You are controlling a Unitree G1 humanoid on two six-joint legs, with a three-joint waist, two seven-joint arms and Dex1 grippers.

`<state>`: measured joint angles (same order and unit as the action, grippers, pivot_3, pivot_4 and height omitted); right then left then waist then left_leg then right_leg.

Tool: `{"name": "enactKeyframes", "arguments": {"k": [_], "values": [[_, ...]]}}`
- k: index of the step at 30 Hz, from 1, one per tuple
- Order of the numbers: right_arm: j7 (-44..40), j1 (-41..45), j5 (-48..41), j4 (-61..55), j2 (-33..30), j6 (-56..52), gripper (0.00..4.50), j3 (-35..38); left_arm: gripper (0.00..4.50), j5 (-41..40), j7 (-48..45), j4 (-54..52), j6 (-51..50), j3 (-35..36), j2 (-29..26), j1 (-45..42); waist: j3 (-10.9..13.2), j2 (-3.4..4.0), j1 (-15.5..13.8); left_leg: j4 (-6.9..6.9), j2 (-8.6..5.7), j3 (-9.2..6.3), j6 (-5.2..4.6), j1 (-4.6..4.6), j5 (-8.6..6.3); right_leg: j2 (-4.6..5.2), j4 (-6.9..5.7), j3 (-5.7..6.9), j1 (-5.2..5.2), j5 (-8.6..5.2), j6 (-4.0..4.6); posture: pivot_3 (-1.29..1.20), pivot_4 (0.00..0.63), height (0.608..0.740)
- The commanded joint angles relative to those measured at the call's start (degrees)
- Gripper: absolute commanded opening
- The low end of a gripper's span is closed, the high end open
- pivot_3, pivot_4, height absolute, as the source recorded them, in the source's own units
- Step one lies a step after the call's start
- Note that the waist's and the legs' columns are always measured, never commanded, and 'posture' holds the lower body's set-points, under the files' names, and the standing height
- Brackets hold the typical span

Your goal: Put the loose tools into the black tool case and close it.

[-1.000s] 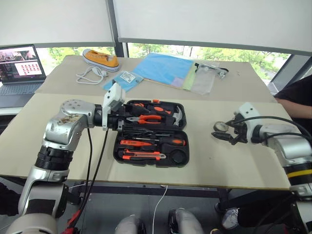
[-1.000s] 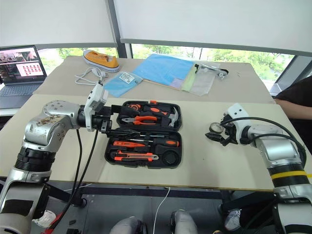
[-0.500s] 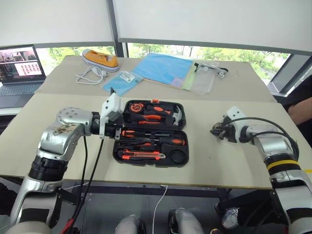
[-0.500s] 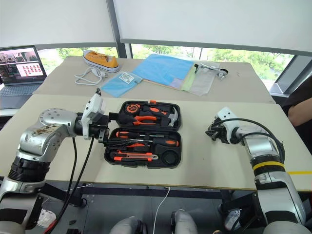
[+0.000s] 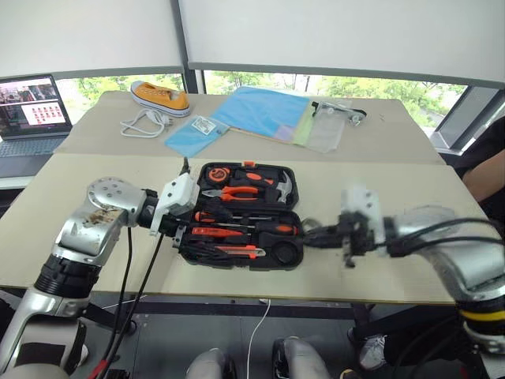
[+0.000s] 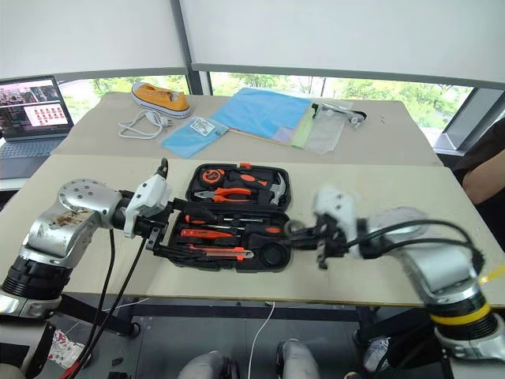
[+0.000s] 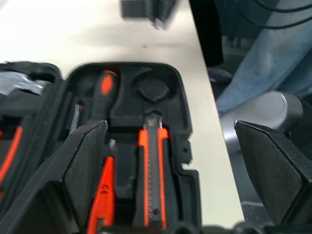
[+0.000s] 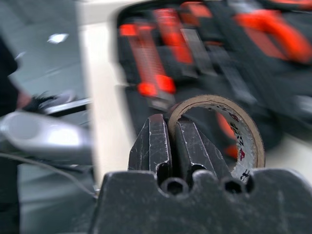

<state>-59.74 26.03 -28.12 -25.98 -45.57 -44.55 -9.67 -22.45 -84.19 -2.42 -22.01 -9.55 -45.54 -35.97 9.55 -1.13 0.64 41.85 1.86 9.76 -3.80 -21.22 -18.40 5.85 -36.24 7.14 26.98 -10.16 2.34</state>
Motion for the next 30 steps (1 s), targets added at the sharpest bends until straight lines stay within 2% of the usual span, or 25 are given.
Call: {"name": "enactKeyframes", "arguments": {"k": [1,6,8,10,12,17,22,23,25,26,28,29,30], "values": [[3.17,1.12,4.06,-0.02,1.41,0.86,0.04,-3.83,4.50,0.19,-0.65,-0.68,1.07,0.31,-0.36,-0.62,0.00,0.00,-0.06,0.00,-0.01,0.01,0.00,0.00,0.00,0.01,0.00,0.00,0.00,0.00,0.00,0.00,0.150,0.718],[4.64,2.04,6.32,2.79,3.01,-0.08,0.04,-6.69,4.50,0.53,-1.06,-0.03,1.37,0.33,-0.72,-0.77,-0.01,-0.01,-0.19,0.00,-0.05,0.02,-0.01,-0.07,0.01,-0.19,0.03,0.05,0.02,0.00,0.03,0.00,0.150,0.718],[4.32,1.70,5.55,2.79,3.50,-0.77,0.81,-6.97,4.50,0.60,-1.11,0.02,1.29,0.45,-0.90,-0.74,-0.01,-0.01,-0.16,-0.01,-0.05,0.02,-0.01,-0.09,0.01,-0.30,0.04,0.05,0.05,-0.02,0.06,0.00,0.150,0.718],[4.37,1.53,5.25,2.62,4.00,-1.01,1.24,-7.13,4.50,0.66,-1.06,0.01,1.17,0.57,-0.95,-0.69,-0.01,-0.01,-0.11,-0.01,-0.04,0.02,-0.01,-0.10,0.01,-0.35,0.05,0.05,0.05,-0.03,0.08,0.00,0.150,0.718],[4.27,1.53,5.45,2.52,4.35,-0.69,2.00,-7.22,4.50,0.79,-0.82,-0.01,1.02,0.64,-0.96,-0.50,-0.01,-0.01,-0.08,-0.01,-0.03,0.02,-0.01,-0.10,0.01,-0.36,0.05,0.05,0.05,-0.04,0.09,0.00,0.150,0.718],[2.80,2.47,2.09,1.19,3.13,-2.05,3.68,-3.05,4.50,1.48,0.84,0.04,0.59,1.15,-1.44,0.82,-0.01,-0.01,-0.03,-0.01,-0.03,0.01,-0.01,-0.08,0.01,-0.36,0.04,0.04,0.05,-0.04,0.08,0.00,0.150,0.718],[2.92,3.09,-1.87,3.31,0.85,-4.47,3.68,4.67,4.50,1.31,5.63,3.08,-1.24,5.57,-2.84,3.11,0.00,-0.01,-0.05,-0.01,-0.02,0.01,-0.01,-0.08,0.01,-0.35,0.05,0.04,0.05,-0.03,0.09,0.00,0.150,0.718],[3.28,2.93,-2.38,4.26,0.76,-4.70,3.41,6.17,4.50,1.51,7.12,4.25,-1.32,6.85,-2.96,3.58,-0.01,-0.02,-0.07,-0.01,-0.02,0.00,-0.01,-0.08,0.01,-0.34,0.04,0.04,0.05,-0.03,0.10,0.00,0.150,0.718],[3.94,2.61,-2.07,6.94,0.38,-4.21,3.02,8.31,3.97,2.19,10.98,7.56,-1.03,9.96,-2.96,4.51,-0.01,-0.02,-0.03,-0.01,0.02,-0.01,-0.01,-0.06,0.01,-0.34,0.05,0.05,0.04,-0.03,0.10,0.00,0.150,0.718],[4.26,2.48,-1.41,8.21,0.17,-3.42,2.58,8.69,3.77,2.33,12.23,8.75,-1.45,11.01,-3.20,4.89,-0.01,-0.02,0.01,-0.03,0.02,0.00,-0.01,-0.05,0.00,-0.33,0.05,0.04,0.04,-0.03,0.10,0.00,0.150,0.718],[5.66,2.50,1.28,11.83,0.24,-0.50,2.04,8.66,3.22,2.93,14.41,10.56,-2.75,12.40,-4.08,5.89,-0.01,-0.02,0.07,-0.03,0.03,0.00,-0.01,-0.05,0.01,-0.31,0.05,0.03,0.04,-0.03,0.10,0.00,0.150,0.718],[6.47,2.68,2.82,14.15,0.74,1.81,1.76,8.54,2.88,3.72,15.31,11.68,-2.83,12.55,-4.61,6.28,-0.01,-0.02,0.08,-0.03,0.03,0.01,-0.01,-0.05,0.01,-0.31,0.04,0.03,0.04,-0.03,0.10,0.00,0.150,0.718],[7.16,2.88,4.32,16.27,1.29,4.30,1.28,8.29,2.45,4.55,15.91,12.68,-2.31,12.50,-4.99,6.53,-0.01,-0.02,0.08,-0.03,0.03,0.01,-0.01,-0.05,0.00,-0.32,0.04,0.04,0.04,-0.04,0.10,0.00,0.150,0.718]]}}
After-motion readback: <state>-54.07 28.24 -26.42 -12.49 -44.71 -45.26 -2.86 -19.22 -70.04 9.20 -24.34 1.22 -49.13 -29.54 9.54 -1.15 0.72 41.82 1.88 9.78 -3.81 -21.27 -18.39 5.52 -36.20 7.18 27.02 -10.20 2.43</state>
